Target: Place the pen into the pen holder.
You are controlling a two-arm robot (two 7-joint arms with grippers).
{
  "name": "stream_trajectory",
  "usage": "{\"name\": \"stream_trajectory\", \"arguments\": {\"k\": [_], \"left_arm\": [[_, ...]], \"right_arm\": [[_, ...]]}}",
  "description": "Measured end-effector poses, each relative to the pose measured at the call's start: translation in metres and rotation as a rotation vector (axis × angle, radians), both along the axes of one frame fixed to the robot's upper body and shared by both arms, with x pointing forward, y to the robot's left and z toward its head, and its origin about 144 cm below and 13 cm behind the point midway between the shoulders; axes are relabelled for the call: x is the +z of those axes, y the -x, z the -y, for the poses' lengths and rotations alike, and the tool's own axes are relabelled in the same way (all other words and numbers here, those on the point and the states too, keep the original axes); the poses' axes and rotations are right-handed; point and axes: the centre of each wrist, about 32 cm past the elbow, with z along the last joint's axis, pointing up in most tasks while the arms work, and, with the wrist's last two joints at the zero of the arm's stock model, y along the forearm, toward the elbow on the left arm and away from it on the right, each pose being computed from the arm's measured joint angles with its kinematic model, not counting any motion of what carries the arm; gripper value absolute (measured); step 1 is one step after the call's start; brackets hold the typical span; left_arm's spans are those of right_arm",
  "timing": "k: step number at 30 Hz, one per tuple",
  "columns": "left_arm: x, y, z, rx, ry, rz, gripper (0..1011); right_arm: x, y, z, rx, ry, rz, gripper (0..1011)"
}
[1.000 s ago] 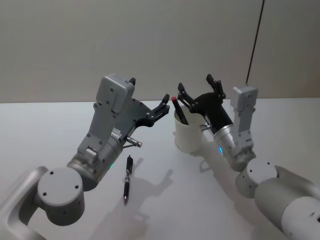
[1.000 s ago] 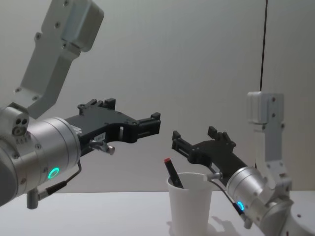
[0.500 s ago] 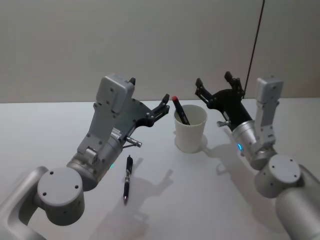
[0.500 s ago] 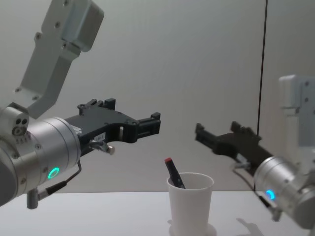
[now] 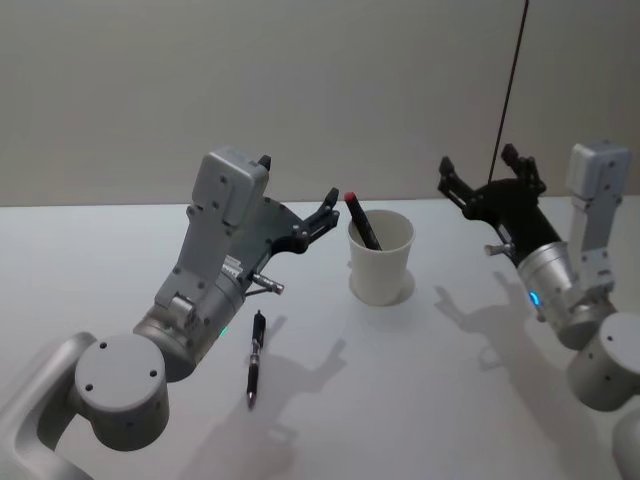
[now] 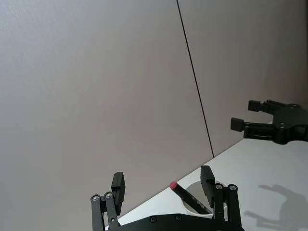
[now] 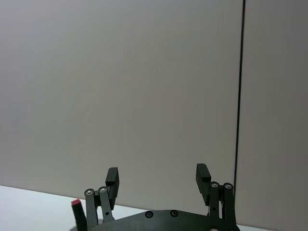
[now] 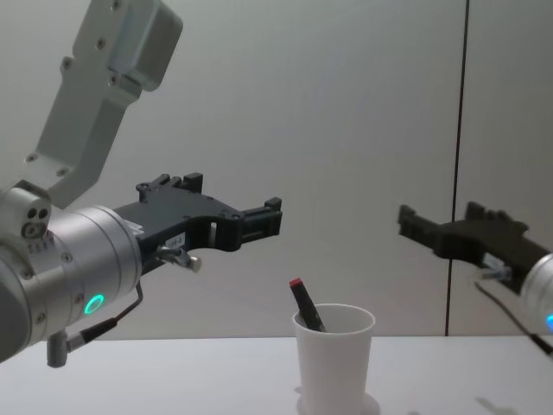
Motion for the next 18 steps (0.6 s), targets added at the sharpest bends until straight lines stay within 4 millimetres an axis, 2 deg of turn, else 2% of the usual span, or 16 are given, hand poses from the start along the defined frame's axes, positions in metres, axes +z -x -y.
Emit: {"name": "stream_trajectory", "arguments": {"k": [8,18], "left_arm": [[0.0,0.0,0.0,0.0,0.0,0.0,1000],[0.0,0.0,0.0,0.0,0.0,0.0,1000]], "right_arm": [[0.014,0.016,0.018,-0.042,0.048,-0.051,1001],[0.022,0.031,0.04,-0.088,0.117,-0.104,1001]]}}
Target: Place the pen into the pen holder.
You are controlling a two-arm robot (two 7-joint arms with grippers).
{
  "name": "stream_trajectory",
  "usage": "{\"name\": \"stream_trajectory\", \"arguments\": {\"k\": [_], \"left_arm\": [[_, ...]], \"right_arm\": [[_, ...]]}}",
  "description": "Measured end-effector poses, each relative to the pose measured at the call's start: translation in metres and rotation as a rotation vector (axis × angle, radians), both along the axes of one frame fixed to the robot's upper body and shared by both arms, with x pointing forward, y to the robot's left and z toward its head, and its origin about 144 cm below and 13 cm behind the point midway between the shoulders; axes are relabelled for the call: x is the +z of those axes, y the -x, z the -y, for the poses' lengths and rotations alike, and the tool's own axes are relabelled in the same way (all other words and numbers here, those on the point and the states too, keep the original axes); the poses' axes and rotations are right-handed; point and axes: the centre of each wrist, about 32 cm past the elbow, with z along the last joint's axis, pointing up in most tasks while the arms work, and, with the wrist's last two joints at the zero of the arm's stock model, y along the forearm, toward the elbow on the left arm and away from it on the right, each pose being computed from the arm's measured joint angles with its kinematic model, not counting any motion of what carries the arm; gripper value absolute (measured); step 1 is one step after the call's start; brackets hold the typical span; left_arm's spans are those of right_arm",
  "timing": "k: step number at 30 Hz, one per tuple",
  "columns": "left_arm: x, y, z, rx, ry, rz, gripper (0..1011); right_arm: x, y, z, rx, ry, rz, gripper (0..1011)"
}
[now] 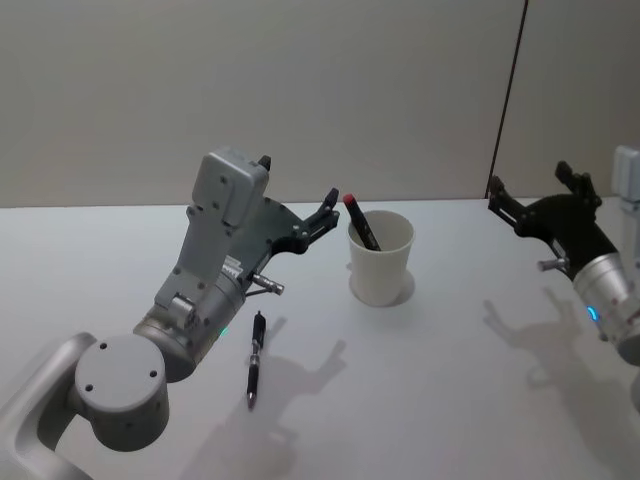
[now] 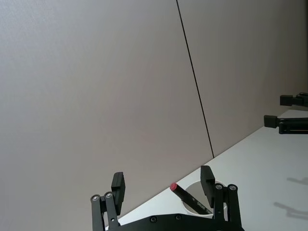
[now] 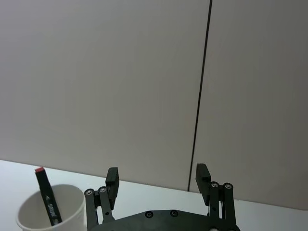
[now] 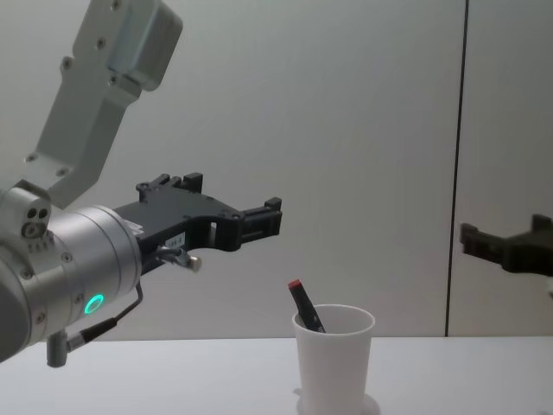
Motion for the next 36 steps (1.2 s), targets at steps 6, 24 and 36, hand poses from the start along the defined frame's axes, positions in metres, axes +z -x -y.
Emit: {"name": "stream_trajectory", "arguments": {"k": [6,24,36], "left_arm": [[0.0,0.0,0.0,0.0,0.0,0.0,1000],[0.0,0.0,0.0,0.0,0.0,0.0,1000],[0.0,0.0,0.0,0.0,0.0,0.0,1000]], "right_arm": [[0.002,0.007,0.013,-0.028,0.042,-0.032,1001],[0.004,0.023,0.043,-0.081,0.139,-0.11,1001],[0.005,0.029,0.055,-0.103,0.168,-0.128,1001]]}}
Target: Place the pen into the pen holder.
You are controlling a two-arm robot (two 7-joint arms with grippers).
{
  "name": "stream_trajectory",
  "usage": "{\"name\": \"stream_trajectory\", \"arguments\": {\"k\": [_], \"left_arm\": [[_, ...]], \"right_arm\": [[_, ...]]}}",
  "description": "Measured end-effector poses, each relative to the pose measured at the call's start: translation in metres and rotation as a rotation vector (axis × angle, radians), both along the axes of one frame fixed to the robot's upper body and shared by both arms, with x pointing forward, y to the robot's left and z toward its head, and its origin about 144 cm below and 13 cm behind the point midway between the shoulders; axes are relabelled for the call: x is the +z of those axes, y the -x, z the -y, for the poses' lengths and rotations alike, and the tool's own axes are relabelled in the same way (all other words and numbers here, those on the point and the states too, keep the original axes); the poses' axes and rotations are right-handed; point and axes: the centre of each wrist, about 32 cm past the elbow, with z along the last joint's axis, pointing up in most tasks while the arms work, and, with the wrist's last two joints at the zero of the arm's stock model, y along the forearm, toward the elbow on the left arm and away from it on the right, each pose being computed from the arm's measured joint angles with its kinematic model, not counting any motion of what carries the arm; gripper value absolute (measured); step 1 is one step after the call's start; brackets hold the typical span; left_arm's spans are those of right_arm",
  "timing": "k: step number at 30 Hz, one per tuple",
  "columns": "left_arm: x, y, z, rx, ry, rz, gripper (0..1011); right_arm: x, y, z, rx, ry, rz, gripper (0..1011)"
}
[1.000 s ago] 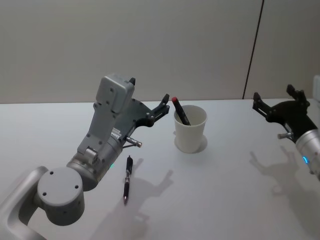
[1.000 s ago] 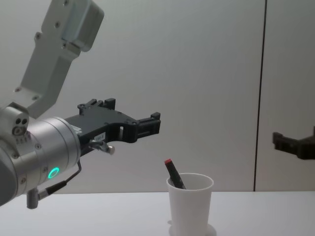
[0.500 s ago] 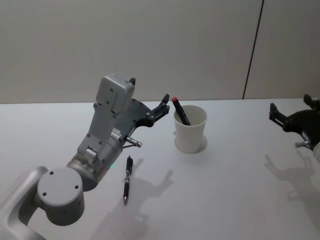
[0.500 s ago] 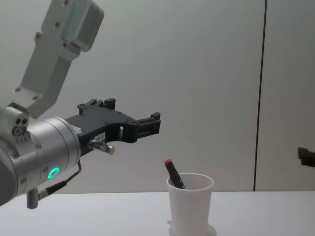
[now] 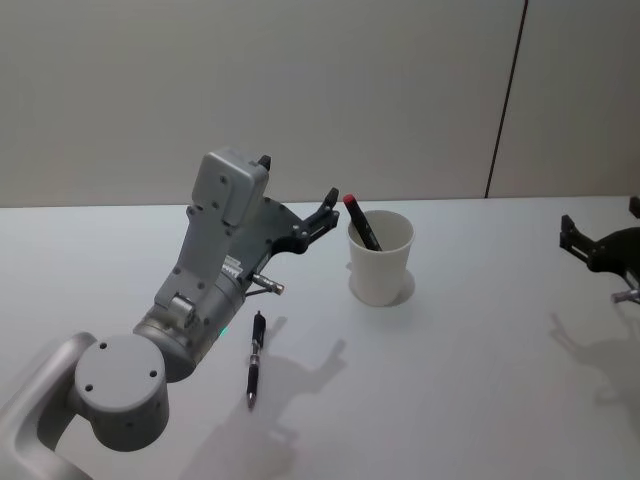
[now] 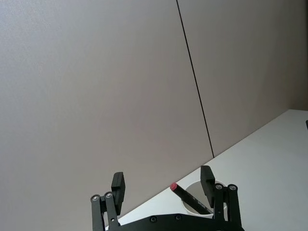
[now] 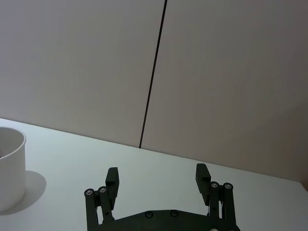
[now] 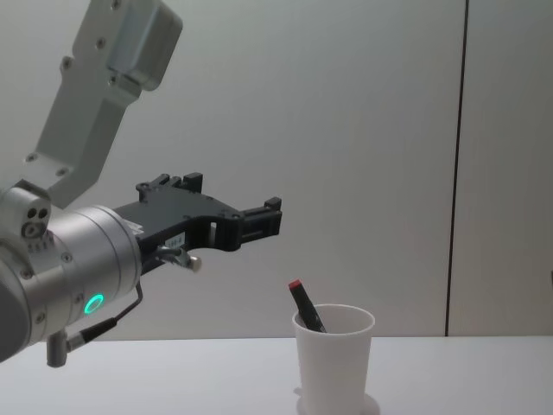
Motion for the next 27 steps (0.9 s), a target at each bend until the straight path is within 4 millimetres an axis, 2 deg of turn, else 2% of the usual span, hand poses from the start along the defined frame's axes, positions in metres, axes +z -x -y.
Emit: {"name": "stream_trajectory", "arguments": {"k": [27], "left_arm": [[0.0014,0.0044,0.0009,0.038,0.039,-0.062,1000]], "right_arm": [[0.0012,0.0031,0.0067,-0.012,0.018,-0.008,1001]]}}
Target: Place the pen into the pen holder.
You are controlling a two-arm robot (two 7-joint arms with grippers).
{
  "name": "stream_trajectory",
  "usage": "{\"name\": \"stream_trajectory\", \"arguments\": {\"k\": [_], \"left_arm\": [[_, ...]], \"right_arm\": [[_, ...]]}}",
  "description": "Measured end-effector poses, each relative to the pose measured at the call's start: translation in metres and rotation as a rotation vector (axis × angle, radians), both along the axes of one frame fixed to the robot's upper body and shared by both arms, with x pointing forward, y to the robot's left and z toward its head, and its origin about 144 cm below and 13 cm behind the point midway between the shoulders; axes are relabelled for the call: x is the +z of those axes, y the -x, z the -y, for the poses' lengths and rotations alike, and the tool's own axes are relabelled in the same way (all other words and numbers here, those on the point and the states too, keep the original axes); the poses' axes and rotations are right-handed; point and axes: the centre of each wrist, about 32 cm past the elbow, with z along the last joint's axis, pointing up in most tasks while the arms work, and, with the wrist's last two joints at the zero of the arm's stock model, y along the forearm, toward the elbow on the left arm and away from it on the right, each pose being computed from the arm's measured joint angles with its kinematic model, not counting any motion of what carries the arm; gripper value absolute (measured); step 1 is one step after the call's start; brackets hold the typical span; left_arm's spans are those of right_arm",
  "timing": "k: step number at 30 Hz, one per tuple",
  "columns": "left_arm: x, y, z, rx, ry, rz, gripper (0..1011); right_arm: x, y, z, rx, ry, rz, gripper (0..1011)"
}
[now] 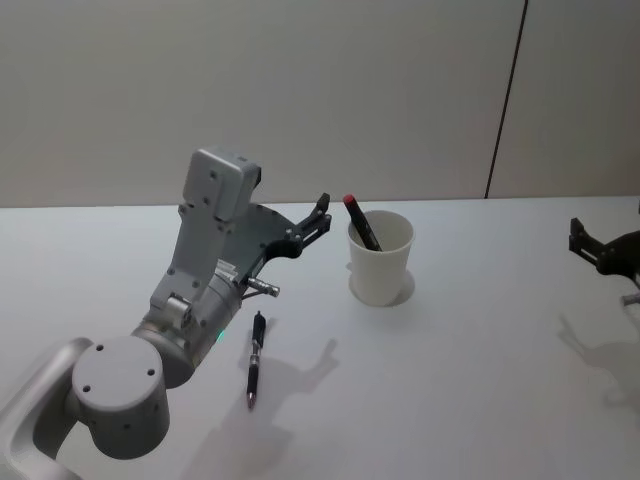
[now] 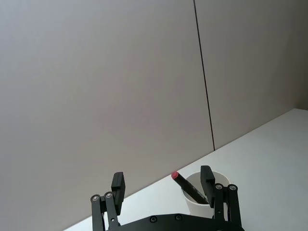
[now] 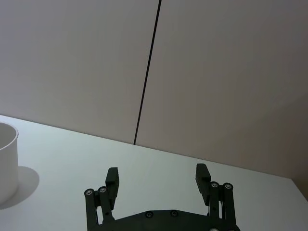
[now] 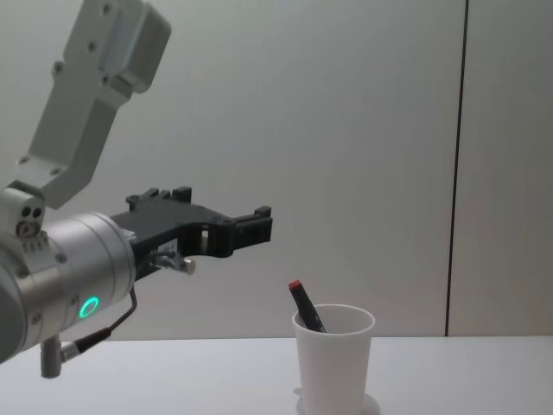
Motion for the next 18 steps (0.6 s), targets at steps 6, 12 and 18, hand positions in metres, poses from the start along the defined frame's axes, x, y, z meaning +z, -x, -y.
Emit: {"name": "stream_trajectory", "arguments": {"k": [6,12,18], "left_arm": [[-0.001,0.005,0.0,0.028,0.041,-0.061,1000],[-0.003,0.011,-0.002,0.051,0.078,-0.129,1000],[-0.006,0.015,-0.004,0.07,0.106,-0.202,1000]], "right_arm": [[0.0,0.0,0.0,-0.001,0.001,0.0,1001],[0.0,0.0,0.001,-0.001,0.001,-0.001,1001],[0.0,0.0,0.001,-0.001,0.002,-0.001,1001]]}}
